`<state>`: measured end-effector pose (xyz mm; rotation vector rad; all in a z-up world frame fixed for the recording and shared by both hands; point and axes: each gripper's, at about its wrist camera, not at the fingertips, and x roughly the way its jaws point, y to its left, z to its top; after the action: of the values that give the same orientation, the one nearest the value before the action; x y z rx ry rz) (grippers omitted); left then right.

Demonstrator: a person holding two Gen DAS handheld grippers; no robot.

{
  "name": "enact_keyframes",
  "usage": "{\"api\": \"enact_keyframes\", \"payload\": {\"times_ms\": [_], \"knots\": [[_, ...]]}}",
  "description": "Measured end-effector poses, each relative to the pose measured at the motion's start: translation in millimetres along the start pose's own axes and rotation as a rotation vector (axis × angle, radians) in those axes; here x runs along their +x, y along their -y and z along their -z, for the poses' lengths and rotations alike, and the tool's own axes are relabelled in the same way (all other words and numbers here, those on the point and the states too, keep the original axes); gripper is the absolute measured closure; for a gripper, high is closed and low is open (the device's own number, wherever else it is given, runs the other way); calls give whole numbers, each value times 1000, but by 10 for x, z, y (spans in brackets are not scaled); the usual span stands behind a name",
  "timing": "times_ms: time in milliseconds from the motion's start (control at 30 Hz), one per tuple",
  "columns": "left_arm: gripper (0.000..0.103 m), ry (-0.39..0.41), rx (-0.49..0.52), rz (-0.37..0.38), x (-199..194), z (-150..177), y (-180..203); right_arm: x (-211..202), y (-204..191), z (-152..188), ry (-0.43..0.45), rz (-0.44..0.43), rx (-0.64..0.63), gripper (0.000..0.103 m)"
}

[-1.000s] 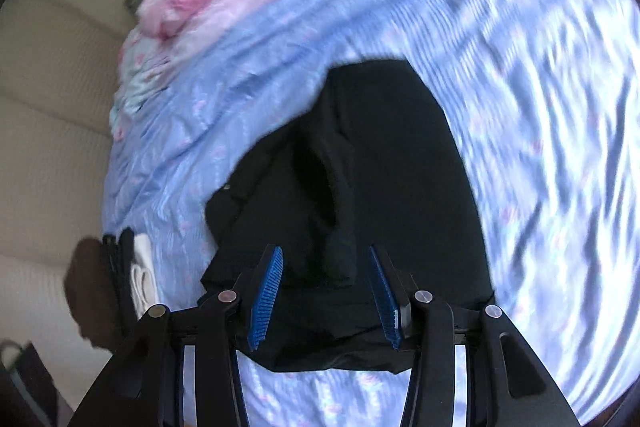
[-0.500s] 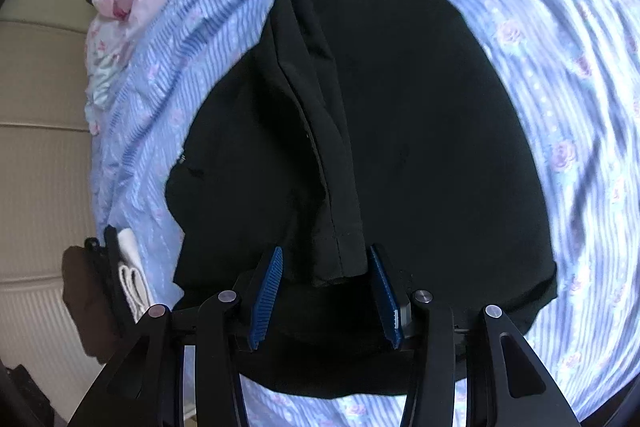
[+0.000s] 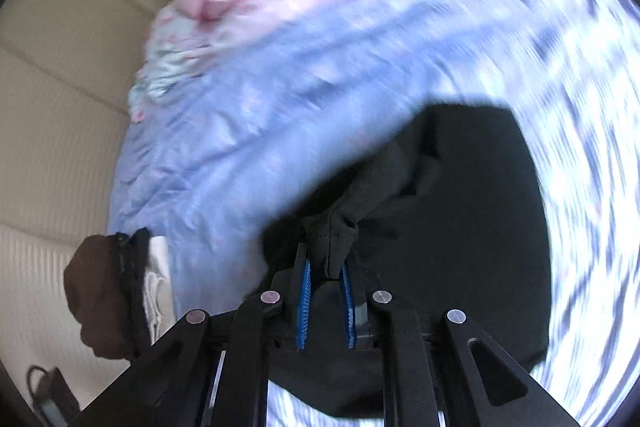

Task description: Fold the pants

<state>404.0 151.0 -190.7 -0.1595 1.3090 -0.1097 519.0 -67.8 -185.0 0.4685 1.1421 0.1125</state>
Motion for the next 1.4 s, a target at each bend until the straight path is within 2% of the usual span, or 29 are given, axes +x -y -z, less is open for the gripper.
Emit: {"api": "enact_keyframes", "payload": {"times_ms": [133,200,233,267,333,467,567,667,767,900,1067,1167,1333,1367,1400], "knots": [[36,16,-13,-17,-65,9,-112,215,-385,-227,-3,55,-107,88],[36,18,-21,-25,-84,26,-164,319,-488,-291,-11,73,-138,84],[36,21,-26,-29,-94,35,-197,357,-531,-300,-11,80,-152,80],[36,22,-30,-31,-95,45,-218,369,-586,-300,-14,68,-175,64],[36,19,-35,-32,-85,60,-263,306,-741,-274,2,56,-262,44],[36,26,-31,-10,-70,69,-273,-51,-793,-68,84,80,-364,44],[36,56,1,53,-94,65,-215,-387,-562,217,131,116,-393,44],[36,59,47,135,-50,68,-168,-635,-200,485,148,169,-349,42],[36,37,79,172,49,87,-135,-833,336,851,128,228,-194,40],[35,6,96,179,211,113,-84,-929,890,1362,71,276,-19,40],[35,-28,139,203,425,58,25,-736,1017,1760,-16,301,11,40],[35,-38,147,226,559,-14,76,-605,975,1844,-20,284,10,40],[36,-85,77,282,824,-149,62,-400,875,1822,7,283,18,40],[39,-90,64,295,864,-165,59,-374,865,1816,16,304,22,40],[48,-98,57,310,900,-178,59,-340,875,1803,21,321,33,40]]}}
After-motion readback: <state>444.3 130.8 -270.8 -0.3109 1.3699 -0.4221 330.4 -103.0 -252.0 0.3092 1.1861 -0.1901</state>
